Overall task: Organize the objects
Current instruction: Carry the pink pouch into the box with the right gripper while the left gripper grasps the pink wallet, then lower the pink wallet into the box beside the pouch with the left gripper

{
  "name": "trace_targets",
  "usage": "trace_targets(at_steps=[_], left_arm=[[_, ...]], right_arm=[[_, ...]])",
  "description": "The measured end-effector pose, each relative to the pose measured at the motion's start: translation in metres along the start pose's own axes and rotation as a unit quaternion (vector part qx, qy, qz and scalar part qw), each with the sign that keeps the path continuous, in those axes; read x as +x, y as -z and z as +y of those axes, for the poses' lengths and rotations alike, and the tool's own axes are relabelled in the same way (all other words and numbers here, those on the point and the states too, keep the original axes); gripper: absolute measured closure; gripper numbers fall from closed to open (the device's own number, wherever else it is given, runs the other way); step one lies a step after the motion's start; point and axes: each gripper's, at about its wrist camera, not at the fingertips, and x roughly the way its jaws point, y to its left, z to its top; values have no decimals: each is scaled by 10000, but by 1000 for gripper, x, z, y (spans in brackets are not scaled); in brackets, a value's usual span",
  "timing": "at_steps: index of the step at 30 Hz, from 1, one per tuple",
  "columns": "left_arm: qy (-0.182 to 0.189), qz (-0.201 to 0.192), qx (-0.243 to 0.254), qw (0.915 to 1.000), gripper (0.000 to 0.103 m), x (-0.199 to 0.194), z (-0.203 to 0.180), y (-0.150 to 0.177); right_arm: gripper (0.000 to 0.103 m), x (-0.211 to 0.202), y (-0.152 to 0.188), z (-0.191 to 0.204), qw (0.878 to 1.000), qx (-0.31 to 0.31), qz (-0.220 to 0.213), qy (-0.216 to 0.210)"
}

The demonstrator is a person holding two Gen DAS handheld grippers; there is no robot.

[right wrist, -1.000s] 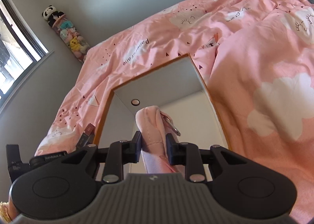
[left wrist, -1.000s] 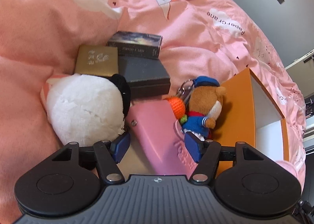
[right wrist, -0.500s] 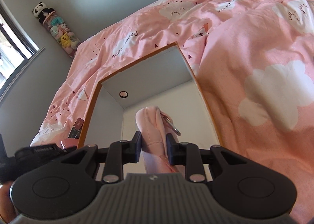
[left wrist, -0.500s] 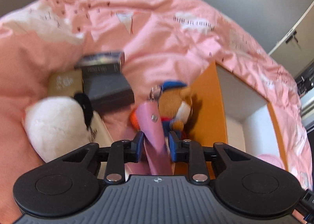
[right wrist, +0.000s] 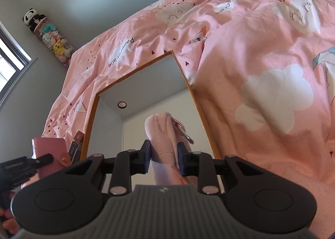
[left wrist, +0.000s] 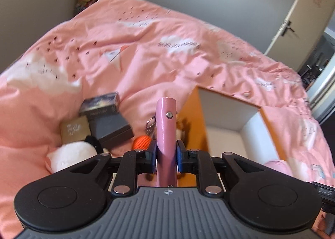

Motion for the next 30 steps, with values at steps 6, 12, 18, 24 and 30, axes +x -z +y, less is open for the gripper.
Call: trace_targets(at_steps=[6, 12, 18, 24, 30], left_arm=[[899, 105, 202, 9957, 83, -26, -39, -8], [1339, 871, 493, 9859, 83, 15, -85, 11], [1296, 1660, 399, 9768, 83, 72, -101, 42], [1242, 2073, 181, 9702, 83, 105, -100, 63], [1206, 2235, 242, 9669, 83, 114, -103, 70]], right_arm=[[74, -3, -3, -1, 10000, -14, 51, 42], [74, 5, -5, -4, 9997, 32, 230, 87], [74, 19, -4, -6, 9982, -149, 510, 285], [71, 24, -4, -7, 9969, -196, 618, 452], [69, 26, -4, -5, 9960, -335, 659, 510]])
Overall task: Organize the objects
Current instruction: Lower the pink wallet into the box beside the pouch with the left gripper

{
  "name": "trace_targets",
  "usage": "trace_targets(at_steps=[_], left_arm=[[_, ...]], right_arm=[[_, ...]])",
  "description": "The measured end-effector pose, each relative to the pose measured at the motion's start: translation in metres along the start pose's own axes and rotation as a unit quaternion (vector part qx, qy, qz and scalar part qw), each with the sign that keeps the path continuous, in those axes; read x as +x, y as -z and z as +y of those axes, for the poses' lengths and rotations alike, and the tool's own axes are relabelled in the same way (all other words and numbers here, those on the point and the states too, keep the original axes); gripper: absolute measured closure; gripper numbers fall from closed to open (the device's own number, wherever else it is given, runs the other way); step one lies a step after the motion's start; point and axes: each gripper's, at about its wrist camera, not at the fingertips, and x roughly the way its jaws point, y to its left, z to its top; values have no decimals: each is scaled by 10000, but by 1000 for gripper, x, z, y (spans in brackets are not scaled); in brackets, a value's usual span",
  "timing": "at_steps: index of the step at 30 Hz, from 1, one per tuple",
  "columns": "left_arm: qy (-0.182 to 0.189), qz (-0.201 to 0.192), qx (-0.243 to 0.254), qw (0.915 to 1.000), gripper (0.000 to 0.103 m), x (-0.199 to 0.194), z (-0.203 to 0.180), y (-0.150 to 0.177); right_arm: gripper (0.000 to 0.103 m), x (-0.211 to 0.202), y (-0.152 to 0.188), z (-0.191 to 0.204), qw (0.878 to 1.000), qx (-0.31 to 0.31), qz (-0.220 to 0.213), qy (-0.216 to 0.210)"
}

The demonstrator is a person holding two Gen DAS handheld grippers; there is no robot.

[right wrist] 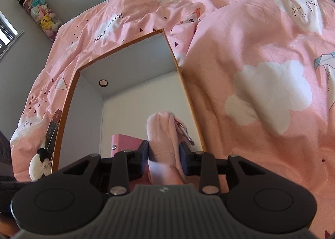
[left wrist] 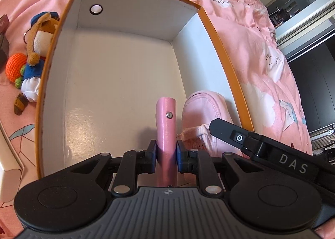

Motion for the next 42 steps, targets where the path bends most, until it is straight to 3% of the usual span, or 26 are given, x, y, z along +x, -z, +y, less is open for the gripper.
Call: trace_targets(at_steps=[6, 12, 18, 24, 25, 27, 29, 31, 34, 42], left_arm=[[-28, 163, -107, 9998, 83, 6, 4, -1], [-32, 192, -150, 9997, 82, 8, 2, -2], [350, 260, -264, 9987, 80, 3, -3, -6], [353, 276, -402, 9982, 79, 8, -2, -6], [398, 285, -505, 9975, 78, 8, -1, -6], [623, 279, -670, 9954, 66, 10, -1, -8], [778, 236, -727, 9940, 63, 8, 0, -8], [658, 163, -578, 9960, 63, 7, -6, -9], [337, 161, -383, 9986, 79, 9, -11, -8], [119, 81, -332, 9993, 83, 0, -14, -7]], right_arm=[[59, -6, -3, -2, 9998, 98, -7, -163], [59, -30, -6, -2, 9990, -37, -420, -155], [59, -42, -8, -11, 9984, -158, -516, -184], [53, -37, -2, -16, 9971, -461, -529, 292], [54, -34, 0, -18, 9971, -514, -471, 298], [54, -28, 4, -24, 9983, -459, -301, 204], [56, -22, 9, -26, 9988, -441, -173, 132], [64, -17, 12, -29, 9991, -422, -69, 78], [65, -11, 14, -32, 9995, -305, -14, -8], [80, -18, 7, -36, 9998, -49, 182, -109]])
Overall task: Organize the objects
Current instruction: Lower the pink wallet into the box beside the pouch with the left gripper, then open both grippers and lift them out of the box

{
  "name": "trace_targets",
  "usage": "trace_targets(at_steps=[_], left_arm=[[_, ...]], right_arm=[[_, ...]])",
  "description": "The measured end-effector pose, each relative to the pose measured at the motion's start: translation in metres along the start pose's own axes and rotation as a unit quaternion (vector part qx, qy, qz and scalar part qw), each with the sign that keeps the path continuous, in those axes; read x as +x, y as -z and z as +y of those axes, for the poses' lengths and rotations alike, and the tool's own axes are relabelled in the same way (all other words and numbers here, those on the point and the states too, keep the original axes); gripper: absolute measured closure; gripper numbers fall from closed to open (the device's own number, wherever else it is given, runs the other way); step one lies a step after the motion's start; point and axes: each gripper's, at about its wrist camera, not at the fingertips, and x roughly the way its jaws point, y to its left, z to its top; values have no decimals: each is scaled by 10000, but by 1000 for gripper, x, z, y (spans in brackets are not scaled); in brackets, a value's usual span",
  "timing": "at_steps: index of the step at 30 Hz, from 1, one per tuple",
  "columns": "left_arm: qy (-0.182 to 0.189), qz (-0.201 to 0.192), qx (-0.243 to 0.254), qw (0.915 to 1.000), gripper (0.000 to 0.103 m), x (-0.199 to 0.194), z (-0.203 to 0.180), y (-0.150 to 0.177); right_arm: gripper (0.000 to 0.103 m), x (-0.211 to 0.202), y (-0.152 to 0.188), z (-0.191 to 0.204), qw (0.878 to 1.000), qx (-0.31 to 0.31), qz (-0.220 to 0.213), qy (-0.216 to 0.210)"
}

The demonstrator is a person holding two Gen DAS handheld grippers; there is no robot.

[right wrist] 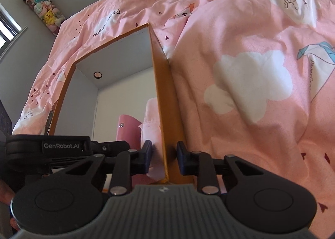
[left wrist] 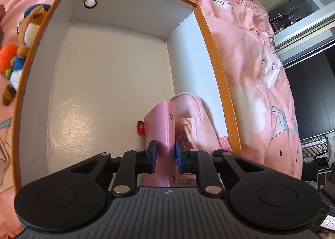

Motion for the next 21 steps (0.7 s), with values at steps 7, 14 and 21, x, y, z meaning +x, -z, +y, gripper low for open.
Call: trace_targets(at_steps=[7, 14, 21], left_arm=[[253, 76, -126, 9996, 81, 16, -4, -1], [726, -12, -429, 9964, 67, 9, 7, 1], [745, -103, -373, 9965, 67, 3, 3, 1]], right_arm=[[75, 5, 3, -3, 9999, -2, 114, 14], [72, 2, 3, 0, 9999, -95, 61, 47], [69, -7, 5, 8, 9987, -405, -131, 273]])
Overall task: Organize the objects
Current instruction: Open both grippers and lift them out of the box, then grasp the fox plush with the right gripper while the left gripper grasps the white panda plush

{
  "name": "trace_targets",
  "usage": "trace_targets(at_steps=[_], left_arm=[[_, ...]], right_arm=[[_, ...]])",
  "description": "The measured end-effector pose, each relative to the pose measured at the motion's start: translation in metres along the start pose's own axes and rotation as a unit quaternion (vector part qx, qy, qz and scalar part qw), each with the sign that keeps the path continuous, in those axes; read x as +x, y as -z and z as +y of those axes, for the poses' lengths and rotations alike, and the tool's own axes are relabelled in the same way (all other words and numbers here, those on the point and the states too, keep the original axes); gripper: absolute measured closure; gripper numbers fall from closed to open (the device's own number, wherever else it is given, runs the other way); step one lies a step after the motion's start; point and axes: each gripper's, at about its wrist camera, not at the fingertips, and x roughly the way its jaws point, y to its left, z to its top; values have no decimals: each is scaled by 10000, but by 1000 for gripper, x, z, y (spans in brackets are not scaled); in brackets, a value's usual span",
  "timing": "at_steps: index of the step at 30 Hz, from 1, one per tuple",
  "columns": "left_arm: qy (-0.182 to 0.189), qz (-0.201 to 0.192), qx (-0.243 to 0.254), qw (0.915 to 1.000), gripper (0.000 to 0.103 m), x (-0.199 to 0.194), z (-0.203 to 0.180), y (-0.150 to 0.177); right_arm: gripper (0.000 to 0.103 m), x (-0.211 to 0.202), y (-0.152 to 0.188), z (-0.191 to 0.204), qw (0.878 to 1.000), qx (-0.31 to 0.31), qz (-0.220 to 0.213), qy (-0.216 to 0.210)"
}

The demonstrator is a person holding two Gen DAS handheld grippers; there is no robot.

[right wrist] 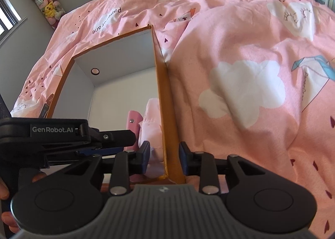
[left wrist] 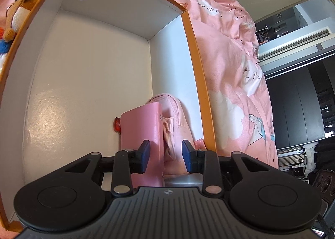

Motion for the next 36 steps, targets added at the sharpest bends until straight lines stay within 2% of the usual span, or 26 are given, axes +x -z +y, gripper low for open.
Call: trace_targets(at_steps=[3, 7, 11, 16, 21, 27, 30, 33, 36], left_arm=[[-152, -150, 225, 9995, 67, -6, -5, 2], [-310, -360, 408, 9980, 67, -12, -10, 6], [-407, -688, 718, 9942, 67, -33, -18, 14], [-749, -1184, 1131, 9837, 67, -70, -25, 27], [-1077, -1501, 1047, 9772, 67, -106, -8, 32], [-1536, -1638, 936, 9700, 67, -145, 26, 38], [-1739, -1541, 1203, 9651, 67, -168, 41, 37], [-2033, -1376, 1615, 9559, 65, -190, 57, 32], [-2407, -1160, 2082, 9409, 63, -206, 74, 25]], right_arm=[[64, -6, -1, 4, 9999, -122, -109, 24], [63, -13, 0, 12, 9991, -315, -232, 139], [63, -29, 3, 25, 9968, -552, -561, 145], [61, -45, 14, 56, 9875, -1024, -1185, -159], [61, -44, 25, 96, 9778, -1484, -1377, -538], [55, -29, 37, 149, 9667, -2067, -1163, -962], [54, -23, 39, 174, 9594, -2399, -931, -1154], [55, -14, 35, 195, 9521, -2713, -740, -1202], [55, -1, 26, 212, 9447, -2987, -490, -1263]])
